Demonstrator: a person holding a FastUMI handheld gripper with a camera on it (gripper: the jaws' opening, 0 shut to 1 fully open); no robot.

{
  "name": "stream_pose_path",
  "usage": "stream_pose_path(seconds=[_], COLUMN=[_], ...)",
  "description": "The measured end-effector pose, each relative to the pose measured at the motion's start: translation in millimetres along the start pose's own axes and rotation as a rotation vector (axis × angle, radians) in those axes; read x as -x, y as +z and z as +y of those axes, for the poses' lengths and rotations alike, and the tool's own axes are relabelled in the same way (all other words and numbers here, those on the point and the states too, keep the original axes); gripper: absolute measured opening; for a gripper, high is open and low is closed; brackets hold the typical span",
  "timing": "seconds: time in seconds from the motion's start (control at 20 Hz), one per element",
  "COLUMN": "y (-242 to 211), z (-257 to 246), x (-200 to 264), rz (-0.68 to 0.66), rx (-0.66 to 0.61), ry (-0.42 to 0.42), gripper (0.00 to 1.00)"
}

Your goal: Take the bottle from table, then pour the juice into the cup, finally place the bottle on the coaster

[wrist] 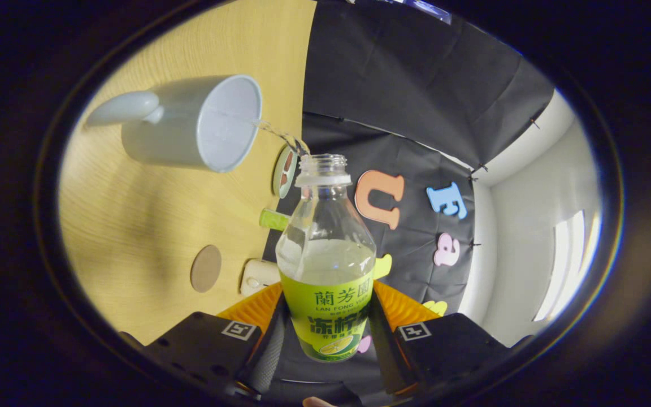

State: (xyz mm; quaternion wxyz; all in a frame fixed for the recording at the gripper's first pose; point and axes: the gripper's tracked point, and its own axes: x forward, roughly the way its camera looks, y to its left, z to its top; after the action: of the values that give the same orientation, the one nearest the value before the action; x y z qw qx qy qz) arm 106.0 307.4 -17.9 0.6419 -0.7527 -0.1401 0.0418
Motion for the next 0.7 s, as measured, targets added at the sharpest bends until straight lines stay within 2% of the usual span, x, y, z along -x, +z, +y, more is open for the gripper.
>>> stream_pose_path(seconds=[0.7], y=[-3.2], z=[-12.7], x=[-0.8], rz=[-0.002], rx=[0.064], ry=[-0.028], gripper=[0.76])
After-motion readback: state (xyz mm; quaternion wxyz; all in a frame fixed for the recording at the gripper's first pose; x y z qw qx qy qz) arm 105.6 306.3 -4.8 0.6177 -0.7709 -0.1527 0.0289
